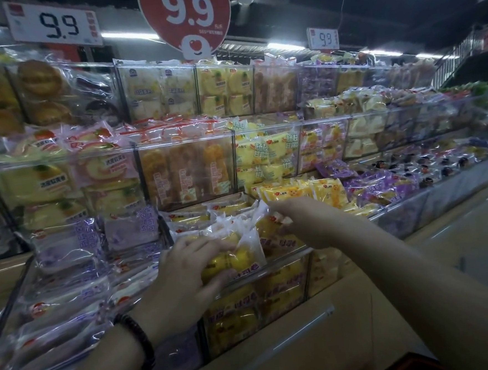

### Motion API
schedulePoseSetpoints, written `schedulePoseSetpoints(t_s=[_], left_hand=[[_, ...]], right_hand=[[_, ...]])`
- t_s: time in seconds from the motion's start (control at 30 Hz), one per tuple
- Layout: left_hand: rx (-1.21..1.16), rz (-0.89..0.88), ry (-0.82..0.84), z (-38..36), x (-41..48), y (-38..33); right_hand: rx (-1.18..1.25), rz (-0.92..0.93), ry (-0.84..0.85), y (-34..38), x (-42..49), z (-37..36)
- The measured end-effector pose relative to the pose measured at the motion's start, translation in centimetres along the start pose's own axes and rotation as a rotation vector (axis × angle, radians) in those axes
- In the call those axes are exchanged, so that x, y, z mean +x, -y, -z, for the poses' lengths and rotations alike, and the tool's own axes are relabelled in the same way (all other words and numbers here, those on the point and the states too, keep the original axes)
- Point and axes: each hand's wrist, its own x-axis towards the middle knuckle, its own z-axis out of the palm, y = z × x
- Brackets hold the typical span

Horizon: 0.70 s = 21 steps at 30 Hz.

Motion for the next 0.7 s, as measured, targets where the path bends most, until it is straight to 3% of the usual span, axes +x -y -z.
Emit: schedulePoseSetpoints(t_s=[0.17,0.3,0.43,0.57,0.63,0.7], left_hand=[[0.018,0.008,0.003,0.3,-0.1,-0.6],[0.007,0.016,-0.049,0.6,-0.2,-1.2],[0.029,0.021,-0.188,0.9,-0.2,-1.6],[0.074,-0.174,-0.336,0.7,-0.4,-4.7],[-0.046,-0.284,-0.301,0.1,-0.9,-7.4],[-0.177,-0.316,-0.154,-1.2,-1.7,-9.9]], right_hand=[[-0.219,0.039,0.122,2.1,0.0,-0.2],[-0.020,-0.015,0.177,1.9,-1.1,0.7],[0.147,0.009,-0.085,1.2,-3.2,1.0],[0.314,-0.016,-0.260,-0.8,-5.4,1.0],[0.390,-0.056,-0.259,-2.0,-6.6,0.7],[0.425,-0.088,-0.247,-3.2,-7.9,0.1]])
